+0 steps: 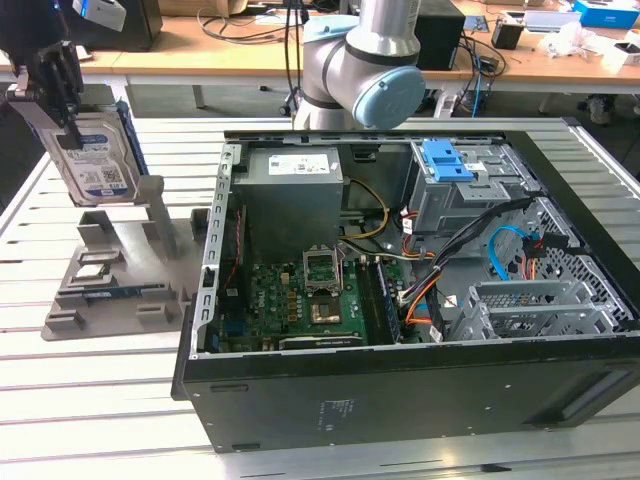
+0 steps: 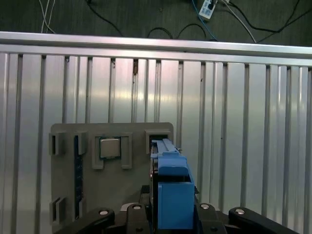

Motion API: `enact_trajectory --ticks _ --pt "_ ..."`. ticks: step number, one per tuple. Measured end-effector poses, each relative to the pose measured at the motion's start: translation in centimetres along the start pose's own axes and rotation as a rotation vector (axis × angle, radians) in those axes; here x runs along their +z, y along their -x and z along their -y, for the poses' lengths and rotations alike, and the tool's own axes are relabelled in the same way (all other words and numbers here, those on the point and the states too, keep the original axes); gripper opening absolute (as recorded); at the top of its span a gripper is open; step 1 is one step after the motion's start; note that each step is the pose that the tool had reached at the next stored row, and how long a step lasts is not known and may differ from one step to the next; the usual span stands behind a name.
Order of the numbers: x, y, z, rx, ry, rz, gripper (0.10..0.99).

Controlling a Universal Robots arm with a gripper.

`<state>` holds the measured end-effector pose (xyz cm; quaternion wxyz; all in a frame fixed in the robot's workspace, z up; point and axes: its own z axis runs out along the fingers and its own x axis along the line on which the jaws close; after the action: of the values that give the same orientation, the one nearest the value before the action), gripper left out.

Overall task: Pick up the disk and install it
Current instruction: 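Pick up the disk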

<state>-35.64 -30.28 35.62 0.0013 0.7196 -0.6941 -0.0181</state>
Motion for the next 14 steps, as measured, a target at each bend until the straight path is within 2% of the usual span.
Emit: enact_trajectory --ticks 14 --pt "-2.47 0.13 -0.07 0.0 0.0 0.0 0.365"
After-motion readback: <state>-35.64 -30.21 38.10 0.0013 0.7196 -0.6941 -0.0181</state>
